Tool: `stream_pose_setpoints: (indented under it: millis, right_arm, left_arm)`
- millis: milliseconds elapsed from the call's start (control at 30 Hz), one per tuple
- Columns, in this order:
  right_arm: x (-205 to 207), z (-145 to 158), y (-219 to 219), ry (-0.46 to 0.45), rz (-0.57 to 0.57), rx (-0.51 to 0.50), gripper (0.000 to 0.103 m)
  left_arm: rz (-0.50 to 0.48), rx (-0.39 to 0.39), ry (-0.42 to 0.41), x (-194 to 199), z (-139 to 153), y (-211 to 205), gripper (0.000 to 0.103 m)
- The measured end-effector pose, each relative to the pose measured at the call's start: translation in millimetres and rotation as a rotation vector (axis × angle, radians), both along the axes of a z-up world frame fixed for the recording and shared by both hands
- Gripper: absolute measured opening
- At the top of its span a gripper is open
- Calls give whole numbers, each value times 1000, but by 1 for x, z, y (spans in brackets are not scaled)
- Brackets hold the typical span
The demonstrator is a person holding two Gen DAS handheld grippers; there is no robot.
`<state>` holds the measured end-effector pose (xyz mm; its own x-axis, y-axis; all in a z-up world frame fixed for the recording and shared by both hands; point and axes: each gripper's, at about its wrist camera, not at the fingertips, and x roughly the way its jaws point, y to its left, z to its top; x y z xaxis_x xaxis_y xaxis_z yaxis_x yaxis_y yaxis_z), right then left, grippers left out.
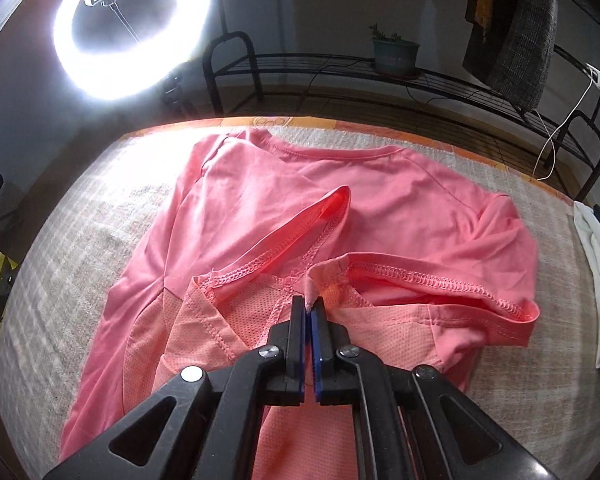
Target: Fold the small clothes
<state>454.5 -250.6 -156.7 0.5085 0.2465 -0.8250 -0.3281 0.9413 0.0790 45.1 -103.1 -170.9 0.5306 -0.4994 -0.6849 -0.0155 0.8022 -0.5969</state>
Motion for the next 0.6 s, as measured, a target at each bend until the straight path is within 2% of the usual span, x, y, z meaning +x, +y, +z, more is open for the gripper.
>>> stream_pose_setpoints:
  millis: [33,100,200,267,300,367,433,500,567,600]
  right_arm:
    - [0,0,0,3,-1,6,4]
    - [-1,1,-3,12,0,44,26]
    - [-5,9,-9,14,10,104,29]
    - [-8,17,-12,2,17,133,29]
    - [-10,23,-17,-2,17,161,30]
    - [-14,35,-26,-8,18,213,30]
    - [-17,44,-34,-20,16,234,31]
    - [-20,51,-46,-20,17,268,31]
    - [-22,53,-54,-20,9,281,31]
    - [-22,52,-59,-16,4,285,31]
  left_arm:
    - [4,7,3,-1,0,0,1]
    - [5,25,13,-7,1,-1,1]
    - [7,21,27,-7,2,2,1]
    - [13,35,6,-9,7,3,2]
    - [11,46,-7,-9,9,3,6]
    - [-5,71,-20,-6,10,-3,38]
    - [-11,60,-21,0,8,-8,41]
    - [-32,71,-28,5,6,-16,41]
    - [-46,119,-23,8,3,-22,2]
    - [-50,133,-12,10,0,-23,2]
